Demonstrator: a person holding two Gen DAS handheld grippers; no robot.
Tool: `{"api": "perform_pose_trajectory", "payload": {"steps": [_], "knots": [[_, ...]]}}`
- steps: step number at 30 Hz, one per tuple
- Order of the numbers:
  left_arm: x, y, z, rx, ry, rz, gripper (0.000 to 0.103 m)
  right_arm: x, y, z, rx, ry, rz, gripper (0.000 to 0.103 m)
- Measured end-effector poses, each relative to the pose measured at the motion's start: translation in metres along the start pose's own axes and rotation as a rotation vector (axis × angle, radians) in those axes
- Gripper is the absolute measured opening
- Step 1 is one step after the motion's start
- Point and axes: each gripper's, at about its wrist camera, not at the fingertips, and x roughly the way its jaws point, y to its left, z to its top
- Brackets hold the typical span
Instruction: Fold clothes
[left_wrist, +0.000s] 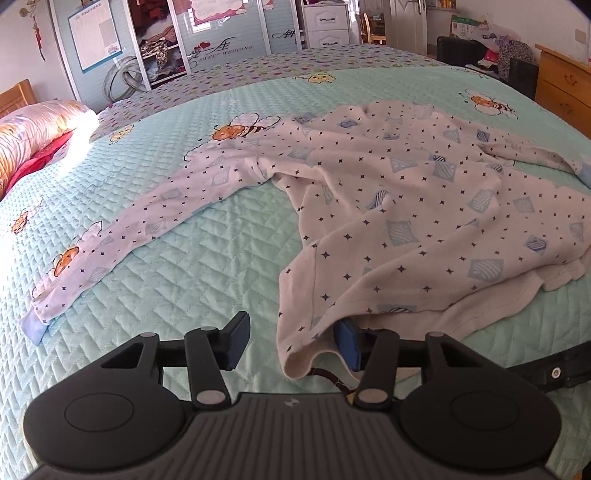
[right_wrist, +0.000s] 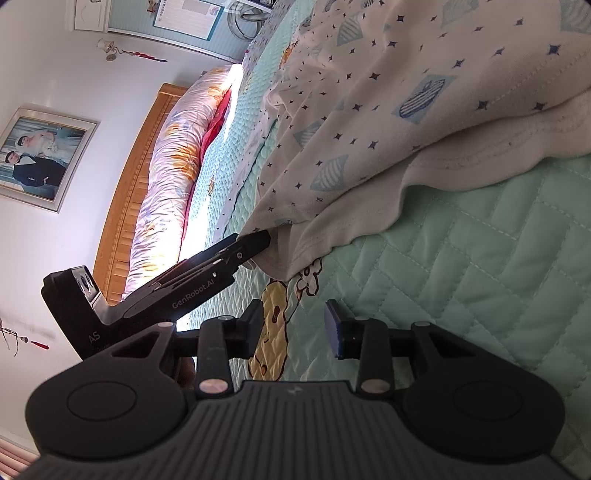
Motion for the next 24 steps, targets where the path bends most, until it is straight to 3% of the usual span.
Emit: {"api": "perform_pose_trajectory", "payload": {"steps": [1,3,4,13,17,24], "knots": [[-0.002,-0.001,0.001,0.001,-0.007,-0.005,0.041,0.000,0.000,-0.001,-0.001,-0.001,0.001,0.038],[-0.003,-0.002,0.003,-0.009,-0.016,-0.018,0.008,0.000,0.000,-0.001,-0.004,-0.002,-0.001,0.038],[-0.004,-0.002,0.004,-0.015,-0.020,-0.024,0.002,0.000,0.001,-0.001,-0.004,-0.003,-0.001,0.038],[-0.032,0.015,0.011,-0.194,-0.126,-0.021,0.001,-0.006,0.001,0.001,0.030,-0.017,0.022,0.040],[-0.057,0.021,0.018,-0.242,-0.197,-0.017,0.001,-0.027,0.000,0.005,0.025,-0.071,0.024,0.051],[-0.068,0.022,0.011,-0.266,-0.188,-0.016,0.001,-0.085,-0.009,0.012,0.006,-0.227,-0.013,0.056]]}}
